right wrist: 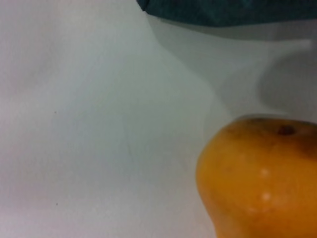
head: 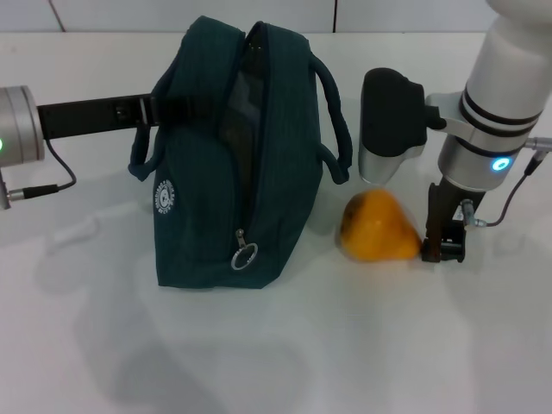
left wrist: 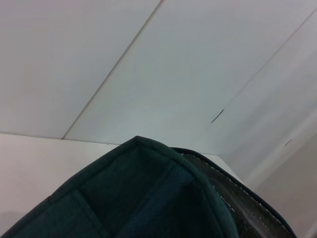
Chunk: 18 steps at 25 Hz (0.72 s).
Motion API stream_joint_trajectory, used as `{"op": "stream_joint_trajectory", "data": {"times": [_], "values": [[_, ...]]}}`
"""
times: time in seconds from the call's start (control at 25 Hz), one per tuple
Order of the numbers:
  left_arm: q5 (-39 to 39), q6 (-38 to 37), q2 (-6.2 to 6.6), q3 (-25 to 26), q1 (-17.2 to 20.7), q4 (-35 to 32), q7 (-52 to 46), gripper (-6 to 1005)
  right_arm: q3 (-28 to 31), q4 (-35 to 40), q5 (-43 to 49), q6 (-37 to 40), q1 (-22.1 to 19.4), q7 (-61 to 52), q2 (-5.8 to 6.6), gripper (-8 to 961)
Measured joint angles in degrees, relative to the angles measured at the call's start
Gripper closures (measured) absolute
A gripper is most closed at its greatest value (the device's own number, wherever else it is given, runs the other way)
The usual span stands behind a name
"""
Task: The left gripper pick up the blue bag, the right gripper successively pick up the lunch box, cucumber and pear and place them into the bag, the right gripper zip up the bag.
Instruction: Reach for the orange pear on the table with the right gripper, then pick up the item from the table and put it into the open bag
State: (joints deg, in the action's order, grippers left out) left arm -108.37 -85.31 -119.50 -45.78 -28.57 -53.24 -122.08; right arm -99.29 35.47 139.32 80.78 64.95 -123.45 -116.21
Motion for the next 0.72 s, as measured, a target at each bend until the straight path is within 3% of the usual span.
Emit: {"op": "stream_joint_trajectory", "data": {"times": [0.04,0.24,0.44,0.72], "values": [[0.00,0.01,0.02,0.03,0.02,0.01,0.00,967,0.00,0.29,0.12,0.07,0.12,-0.06,0.00,743],[0.01,0.05,0.11,0.36,0.53,-0.01,0.00,967,0.34,2.02,0.53,0.92,1.10,-0.91,0.15,922],[1.00,0.06,0.16,0.50,0.67,-0.23,0.00,967,1.05,3.09,1.89,2.70,1.47,-1.51,0.53,921],[2.95,0.15,0.49,1.40,0.78,-0.33,0.12,968,6.15,10.63,8.50,8.79,-1.55,-2.46,0.42,921]]}}
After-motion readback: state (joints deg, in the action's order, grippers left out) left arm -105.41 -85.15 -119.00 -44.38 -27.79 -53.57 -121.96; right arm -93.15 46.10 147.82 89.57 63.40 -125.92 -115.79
